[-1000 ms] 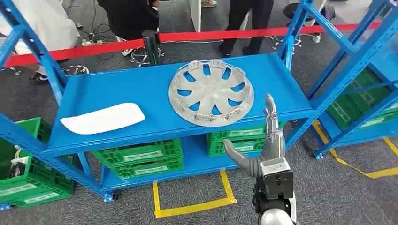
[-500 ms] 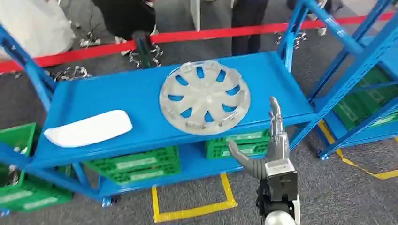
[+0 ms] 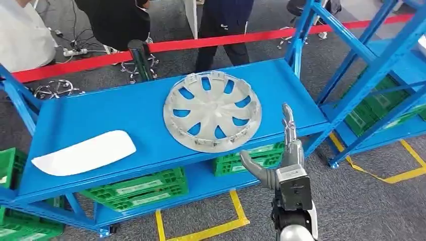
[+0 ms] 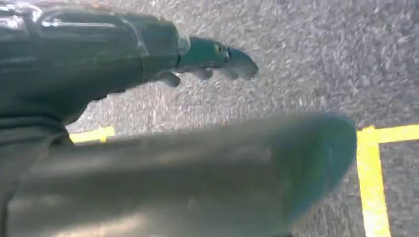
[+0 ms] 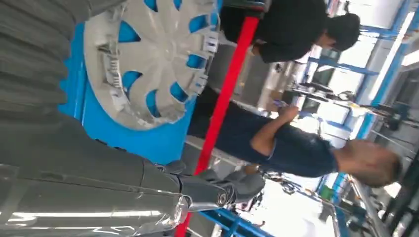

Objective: Take the parts from the cabinet and place them on the table.

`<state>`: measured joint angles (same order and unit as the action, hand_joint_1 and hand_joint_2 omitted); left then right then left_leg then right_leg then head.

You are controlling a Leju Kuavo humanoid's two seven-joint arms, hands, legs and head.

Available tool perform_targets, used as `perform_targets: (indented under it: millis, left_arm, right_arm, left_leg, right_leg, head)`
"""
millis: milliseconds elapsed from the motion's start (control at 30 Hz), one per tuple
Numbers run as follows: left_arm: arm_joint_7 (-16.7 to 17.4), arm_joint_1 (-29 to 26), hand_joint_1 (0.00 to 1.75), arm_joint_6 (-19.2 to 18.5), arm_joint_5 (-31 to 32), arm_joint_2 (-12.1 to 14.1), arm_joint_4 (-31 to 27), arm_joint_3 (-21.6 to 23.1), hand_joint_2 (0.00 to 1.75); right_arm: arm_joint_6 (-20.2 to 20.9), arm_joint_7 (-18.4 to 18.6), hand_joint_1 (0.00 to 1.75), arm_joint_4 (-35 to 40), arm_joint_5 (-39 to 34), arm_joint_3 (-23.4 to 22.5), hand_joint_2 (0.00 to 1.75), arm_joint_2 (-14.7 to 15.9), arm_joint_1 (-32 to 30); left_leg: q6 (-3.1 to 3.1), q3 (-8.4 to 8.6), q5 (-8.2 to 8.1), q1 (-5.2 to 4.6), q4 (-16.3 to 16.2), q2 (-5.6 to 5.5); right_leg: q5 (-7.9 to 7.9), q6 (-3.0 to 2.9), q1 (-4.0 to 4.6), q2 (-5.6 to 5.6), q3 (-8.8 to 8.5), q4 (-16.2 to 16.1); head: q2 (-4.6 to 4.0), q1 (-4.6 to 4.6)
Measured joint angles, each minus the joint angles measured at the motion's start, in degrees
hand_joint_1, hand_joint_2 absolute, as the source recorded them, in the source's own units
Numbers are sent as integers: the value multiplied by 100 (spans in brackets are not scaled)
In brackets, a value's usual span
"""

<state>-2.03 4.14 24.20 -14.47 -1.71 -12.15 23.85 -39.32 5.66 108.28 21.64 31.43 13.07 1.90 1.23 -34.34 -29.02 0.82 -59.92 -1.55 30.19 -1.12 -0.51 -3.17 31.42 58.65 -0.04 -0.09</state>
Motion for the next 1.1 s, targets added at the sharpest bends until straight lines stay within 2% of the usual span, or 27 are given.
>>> perform_targets:
  millis: [167, 267, 367, 433, 500, 600, 667, 733, 933, 1100]
  left_arm:
    - [-13, 0, 0, 0, -39, -46, 0, 2, 0]
    - [-11, 1, 0, 0, -42, -48, 0, 2, 0]
    - [15, 4, 0, 4, -44, -52, 0, 2, 0]
    - [31, 4, 0, 24, -37, -61, 0, 2, 0]
    - [48, 6, 0, 26, 16, -77, 0, 7, 0]
    - [179, 36, 0, -13, 203, -112, 0, 74, 0]
    - [304, 89, 0, -48, 343, -146, 0, 151, 0]
    - [378, 159, 0, -94, 415, -190, -4, 225, 0]
    - [367, 230, 0, -125, 404, -295, -7, 387, 0]
    - [337, 202, 0, -127, 345, -317, -4, 474, 0]
  right_arm:
    - [0, 59, 0, 4, 20, 4, 175, 111, 1]
    - [0, 68, 0, 4, 33, 11, 175, 146, 0]
    - [22, 237, 0, 4, 89, 15, 175, 190, 8]
    - [139, 495, 0, 2, 186, 28, 175, 260, 51]
    - [471, 906, 0, -15, 392, 31, 175, 367, 156]
    - [1303, 1570, 0, -93, 1234, 28, 175, 626, 485]
    - [1977, 1796, 0, -194, 1785, 37, 175, 765, 843]
    - [2508, 1862, 0, -367, 1877, 57, 175, 854, 1167]
    - [3045, 1893, 0, -846, 1559, 177, 175, 1058, 1708]
    - [2887, 1775, 0, -1178, 1191, 243, 175, 1195, 1751]
  left_leg:
    - [-62, 19, -34, -10, 0, 35]
    - [-105, 38, -59, -22, -2, 49]
    - [-109, 37, -61, -36, -3, 52]
    - [-109, 37, -62, -39, -5, 56]
    - [-110, 39, -62, -41, -5, 65]
    - [-116, 40, -58, -40, -5, 82]
    - [-120, 44, -54, -38, -5, 101]
    - [-126, 48, -50, -36, -4, 107]
    - [-129, 52, -47, -36, -4, 114]
    - [-129, 47, -48, -37, -4, 107]
  right_leg:
    - [-10, 21, -1, -11, -59, -90]
    - [-1, 128, -13, -16, -91, -123]
    - [3, 175, -28, -17, -92, -129]
    - [5, 224, -37, -17, -91, -131]
    - [4, 248, -40, -23, -90, -133]
    - [-3, 266, -39, -29, -88, -133]
    - [-9, 276, -38, -42, -86, -132]
    - [-13, 281, -35, -43, -87, -130]
    - [-14, 282, -36, -53, -87, -121]
    - [-13, 282, -37, -52, -87, -121]
  head:
    - [0, 61]
    - [0, 63]
    - [0, 66]
    - [0, 61]
    - [-2, 55]
    - [-2, 44]
    - [0, 39]
    - [0, 33]
    - [0, 31]
    - [-2, 37]
